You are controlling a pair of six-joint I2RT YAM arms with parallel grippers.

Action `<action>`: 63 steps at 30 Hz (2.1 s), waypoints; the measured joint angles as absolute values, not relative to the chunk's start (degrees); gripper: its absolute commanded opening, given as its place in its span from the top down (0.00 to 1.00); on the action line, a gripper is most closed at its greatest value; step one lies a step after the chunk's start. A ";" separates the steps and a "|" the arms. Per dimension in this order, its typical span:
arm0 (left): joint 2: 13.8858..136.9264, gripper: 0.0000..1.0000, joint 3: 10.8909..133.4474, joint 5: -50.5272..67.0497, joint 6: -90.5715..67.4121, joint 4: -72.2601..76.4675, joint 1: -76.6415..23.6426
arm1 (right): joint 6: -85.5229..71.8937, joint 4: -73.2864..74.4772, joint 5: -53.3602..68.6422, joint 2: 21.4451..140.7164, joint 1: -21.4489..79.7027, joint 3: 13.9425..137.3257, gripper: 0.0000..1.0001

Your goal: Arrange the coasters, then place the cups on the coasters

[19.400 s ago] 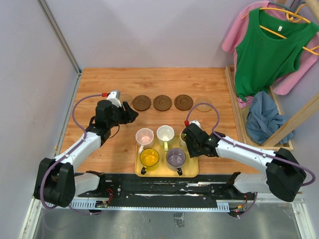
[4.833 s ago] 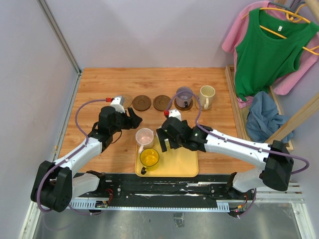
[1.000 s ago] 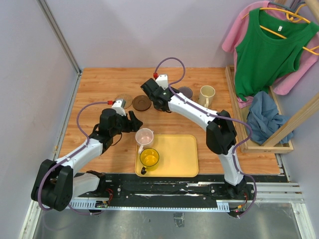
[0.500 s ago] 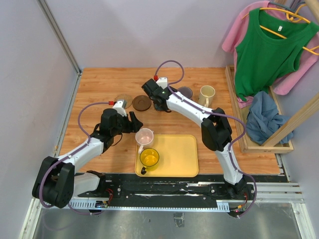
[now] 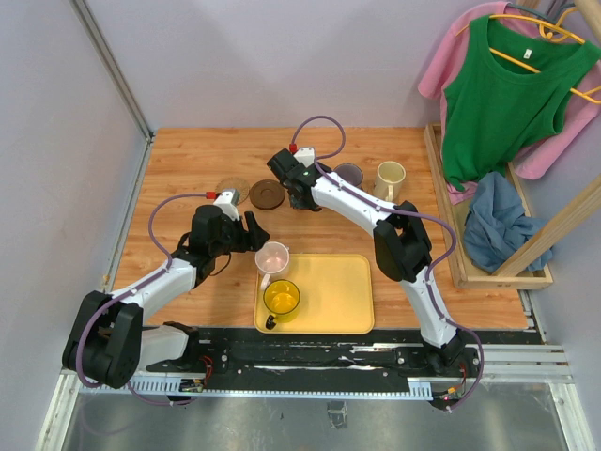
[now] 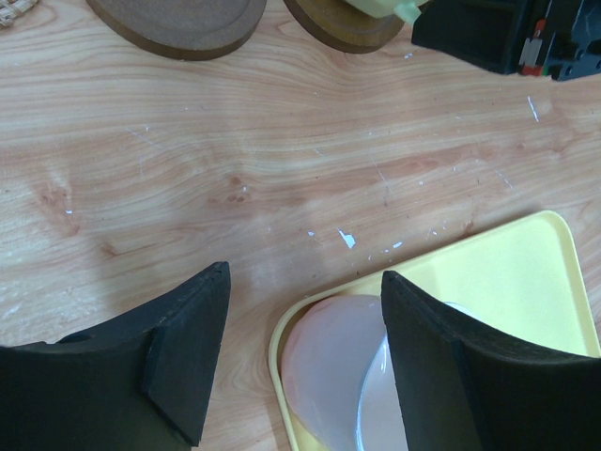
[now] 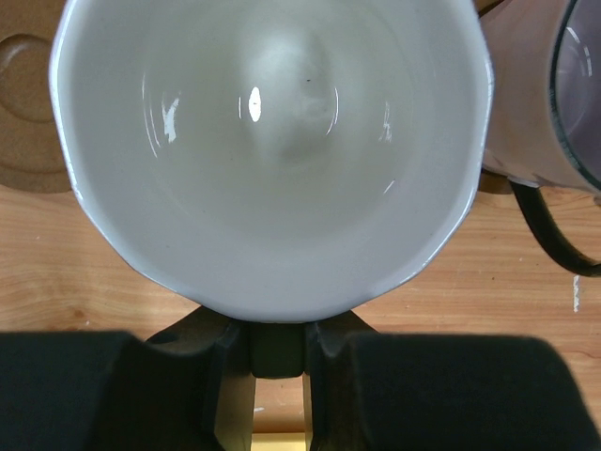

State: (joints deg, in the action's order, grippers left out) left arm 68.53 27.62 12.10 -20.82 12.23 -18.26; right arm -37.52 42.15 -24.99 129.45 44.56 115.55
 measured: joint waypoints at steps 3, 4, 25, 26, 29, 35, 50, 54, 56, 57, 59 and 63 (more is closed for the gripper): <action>68.82 0.31 27.62 12.10 -20.82 12.21 -18.26 | -37.54 41.91 -24.99 129.45 43.62 115.55 0.99; 68.86 0.31 27.62 12.10 -20.82 12.23 -18.26 | -37.54 41.82 -25.02 129.45 43.33 115.55 0.99; 68.88 0.31 27.62 12.10 -20.82 12.27 -18.26 | -37.36 40.10 -22.76 129.62 42.33 115.55 0.99; 68.88 0.31 27.62 12.10 -20.82 12.29 -18.26 | -37.30 40.10 -22.46 129.71 42.33 115.55 0.99; 68.90 0.31 27.62 12.10 -20.82 12.32 -18.26 | -37.15 40.05 -21.85 130.23 42.33 115.55 0.99; 69.19 0.31 27.62 12.10 -20.84 12.36 -18.26 | -36.77 39.51 -21.41 130.85 42.33 115.77 0.99; 69.38 0.31 27.62 12.10 -20.84 12.38 -18.26 | -35.94 38.54 -21.21 131.15 42.37 116.46 0.51; 69.38 0.31 27.62 12.10 -20.84 12.36 -18.26 | -35.79 38.00 -21.32 131.04 42.72 116.31 0.45; 69.38 0.31 27.62 12.10 -20.84 12.36 -18.26 | -35.70 37.63 -21.54 130.85 42.92 115.85 0.44; 69.38 0.31 27.62 12.10 -20.86 12.36 -18.26 | -35.73 37.58 -21.67 130.69 43.07 115.52 0.43; 69.36 0.30 27.62 12.10 -20.86 12.36 -18.26 | -35.73 37.56 -21.69 130.10 43.31 114.61 0.39; 68.93 0.30 27.62 12.08 -20.86 12.34 -18.26 | -35.73 37.52 -21.69 128.25 43.53 112.51 0.29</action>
